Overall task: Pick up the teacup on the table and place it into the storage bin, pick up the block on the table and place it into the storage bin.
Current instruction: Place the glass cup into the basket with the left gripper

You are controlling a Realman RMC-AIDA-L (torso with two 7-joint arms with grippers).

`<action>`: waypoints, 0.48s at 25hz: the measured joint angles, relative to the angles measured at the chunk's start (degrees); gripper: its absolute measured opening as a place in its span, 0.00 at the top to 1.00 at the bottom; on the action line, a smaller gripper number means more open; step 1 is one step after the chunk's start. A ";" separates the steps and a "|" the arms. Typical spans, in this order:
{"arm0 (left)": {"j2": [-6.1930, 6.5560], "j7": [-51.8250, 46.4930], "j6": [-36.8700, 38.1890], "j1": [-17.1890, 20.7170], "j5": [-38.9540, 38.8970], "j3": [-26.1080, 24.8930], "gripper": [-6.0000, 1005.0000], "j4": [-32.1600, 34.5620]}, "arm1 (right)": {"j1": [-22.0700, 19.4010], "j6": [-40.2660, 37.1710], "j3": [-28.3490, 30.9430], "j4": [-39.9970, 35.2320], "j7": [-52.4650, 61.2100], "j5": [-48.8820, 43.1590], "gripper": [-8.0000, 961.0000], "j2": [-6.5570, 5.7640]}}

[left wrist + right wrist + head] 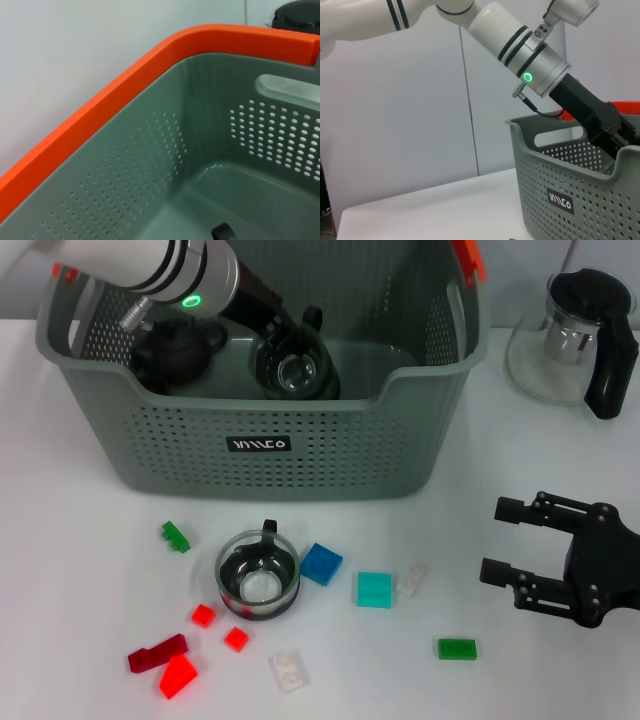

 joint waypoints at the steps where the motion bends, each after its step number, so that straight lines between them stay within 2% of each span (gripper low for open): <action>1: -0.02 0.04 0.07 0.02 0.02 0.04 0.39 0.09 | 0.05 0.00 0.00 0.07 0.01 -0.01 0.22 0.00; 12: -0.37 1.00 0.78 -0.32 -0.63 0.56 0.39 0.24 | -0.06 0.00 0.00 0.23 0.01 -0.04 0.22 -0.09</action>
